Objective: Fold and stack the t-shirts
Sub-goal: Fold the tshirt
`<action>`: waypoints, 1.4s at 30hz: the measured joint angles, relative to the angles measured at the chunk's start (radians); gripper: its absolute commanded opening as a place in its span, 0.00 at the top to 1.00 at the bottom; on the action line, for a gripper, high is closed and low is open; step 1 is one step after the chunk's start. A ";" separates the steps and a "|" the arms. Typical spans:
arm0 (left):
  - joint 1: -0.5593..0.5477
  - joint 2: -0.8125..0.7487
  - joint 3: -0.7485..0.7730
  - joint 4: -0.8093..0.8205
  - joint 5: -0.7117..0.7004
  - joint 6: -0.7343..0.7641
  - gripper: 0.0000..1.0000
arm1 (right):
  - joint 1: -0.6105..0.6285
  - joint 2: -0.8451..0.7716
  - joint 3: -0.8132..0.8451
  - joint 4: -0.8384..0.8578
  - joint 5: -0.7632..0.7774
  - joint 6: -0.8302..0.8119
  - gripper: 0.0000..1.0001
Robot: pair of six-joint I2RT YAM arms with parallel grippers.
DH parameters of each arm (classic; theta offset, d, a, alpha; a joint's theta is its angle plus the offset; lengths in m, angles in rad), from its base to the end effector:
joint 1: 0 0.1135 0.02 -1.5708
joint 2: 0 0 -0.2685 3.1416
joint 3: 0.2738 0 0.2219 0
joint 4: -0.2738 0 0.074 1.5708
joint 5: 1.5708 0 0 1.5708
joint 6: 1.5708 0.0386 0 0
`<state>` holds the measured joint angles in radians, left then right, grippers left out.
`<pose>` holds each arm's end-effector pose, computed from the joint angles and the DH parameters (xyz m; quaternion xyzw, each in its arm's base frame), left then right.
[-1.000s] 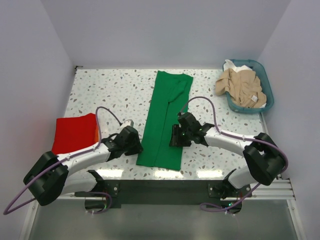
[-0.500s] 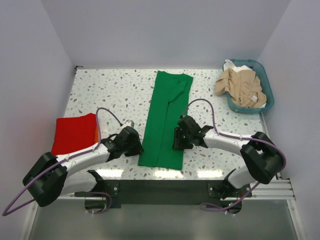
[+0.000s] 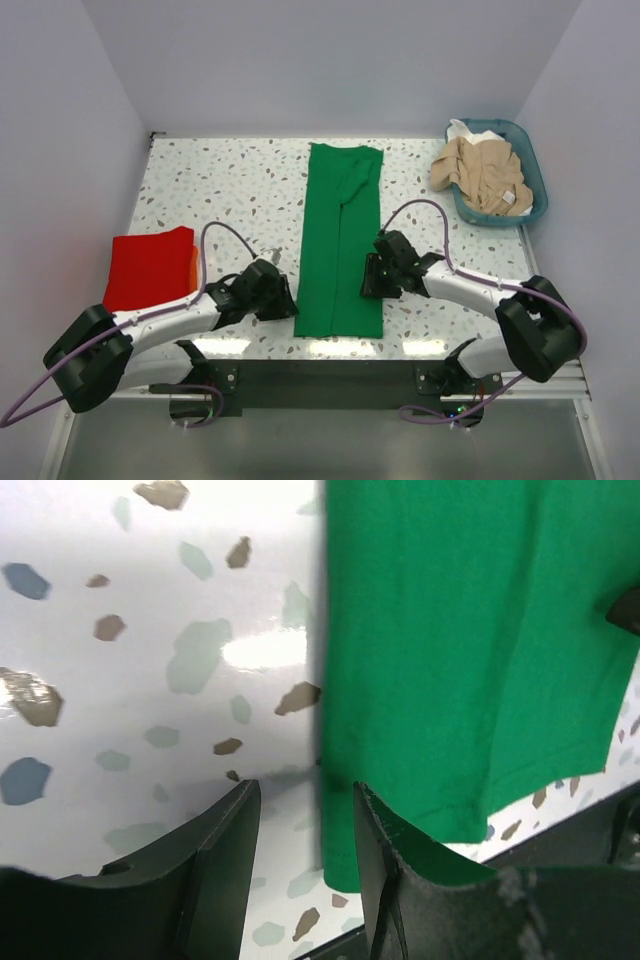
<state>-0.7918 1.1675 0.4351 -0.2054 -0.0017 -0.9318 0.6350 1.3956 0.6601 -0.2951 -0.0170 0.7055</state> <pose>0.1267 -0.1282 0.1714 -0.0667 0.9480 -0.2357 0.2033 0.1846 0.1368 0.1825 0.0317 0.9632 0.1722 0.2040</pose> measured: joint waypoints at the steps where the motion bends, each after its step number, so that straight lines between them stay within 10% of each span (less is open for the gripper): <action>1: -0.005 0.000 -0.003 0.008 0.010 0.000 0.53 | -0.001 -0.007 -0.002 -0.008 0.000 -0.002 0.52; 21: -0.063 -0.023 -0.062 0.061 0.134 -0.051 0.62 | -0.029 -0.359 -0.101 -0.224 -0.051 0.024 0.53; 42: -0.116 -0.029 -0.093 0.074 0.158 -0.117 0.83 | -0.029 -0.441 -0.359 -0.069 -0.318 0.196 0.68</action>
<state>-0.9077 1.1385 0.3424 -0.1314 0.1566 -1.0485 0.6056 0.9543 0.3012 -0.3645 -0.3351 0.9020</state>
